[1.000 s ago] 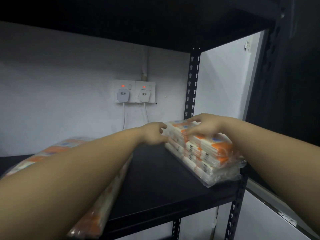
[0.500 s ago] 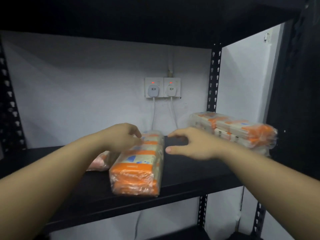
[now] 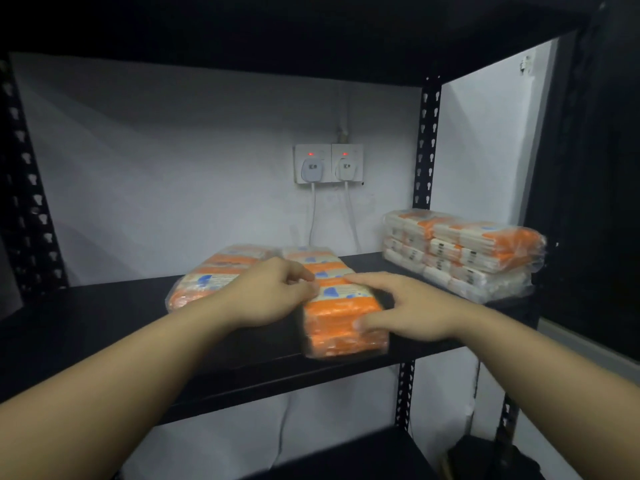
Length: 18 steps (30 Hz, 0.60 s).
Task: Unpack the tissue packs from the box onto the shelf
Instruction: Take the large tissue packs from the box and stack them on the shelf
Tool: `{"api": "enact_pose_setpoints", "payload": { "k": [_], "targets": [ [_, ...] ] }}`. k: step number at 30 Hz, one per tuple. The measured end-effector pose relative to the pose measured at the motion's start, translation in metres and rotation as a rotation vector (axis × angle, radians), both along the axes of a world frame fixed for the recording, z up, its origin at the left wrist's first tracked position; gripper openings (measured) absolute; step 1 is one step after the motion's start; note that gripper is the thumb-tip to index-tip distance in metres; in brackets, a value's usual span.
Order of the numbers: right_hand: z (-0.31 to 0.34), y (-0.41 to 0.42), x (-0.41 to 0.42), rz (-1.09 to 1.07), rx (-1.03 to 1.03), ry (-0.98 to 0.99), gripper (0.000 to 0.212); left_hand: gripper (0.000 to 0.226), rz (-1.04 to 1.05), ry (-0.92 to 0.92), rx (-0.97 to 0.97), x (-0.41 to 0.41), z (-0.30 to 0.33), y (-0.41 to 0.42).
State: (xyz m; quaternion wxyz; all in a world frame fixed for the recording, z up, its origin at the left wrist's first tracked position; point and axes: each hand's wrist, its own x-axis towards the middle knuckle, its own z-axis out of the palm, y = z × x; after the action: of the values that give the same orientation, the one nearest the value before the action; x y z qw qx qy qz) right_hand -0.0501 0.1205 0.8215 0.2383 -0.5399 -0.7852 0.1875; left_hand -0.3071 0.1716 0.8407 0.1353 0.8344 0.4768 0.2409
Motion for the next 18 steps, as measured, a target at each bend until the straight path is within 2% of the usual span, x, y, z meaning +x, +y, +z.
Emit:
{"api": "enact_pose_setpoints", "payload": {
  "k": [3,5,7,10,12,15,18],
  "targets": [
    [-0.004,0.0,0.032,-0.021,-0.125,0.25,0.091,0.045,0.0,-0.133,-0.079,0.016,-0.005,0.0],
    [-0.009,0.0,0.039,-0.088,-0.105,0.379,0.103,0.053,0.043,-0.217,-0.117,0.023,-0.012,-0.002],
    [-0.013,0.002,0.036,-0.151,-0.102,0.449,0.106,0.051,0.098,-0.285,-0.136,0.027,-0.021,-0.008],
    [-0.022,0.005,0.023,-0.157,-0.13,0.532,0.069,0.041,0.036,-0.41,-0.261,0.032,-0.041,-0.023],
    [-0.027,0.004,0.014,-0.169,-0.118,0.593,0.052,0.061,-0.054,-0.512,-0.381,0.038,-0.053,-0.035],
    [-0.029,-0.001,0.003,-0.181,-0.118,0.654,0.047,0.089,-0.096,-0.566,-0.432,0.047,-0.058,-0.046],
    [-0.026,-0.005,-0.005,-0.153,-0.142,0.667,0.055,0.097,-0.084,-0.55,-0.474,0.053,-0.052,-0.047]
  ]
}}
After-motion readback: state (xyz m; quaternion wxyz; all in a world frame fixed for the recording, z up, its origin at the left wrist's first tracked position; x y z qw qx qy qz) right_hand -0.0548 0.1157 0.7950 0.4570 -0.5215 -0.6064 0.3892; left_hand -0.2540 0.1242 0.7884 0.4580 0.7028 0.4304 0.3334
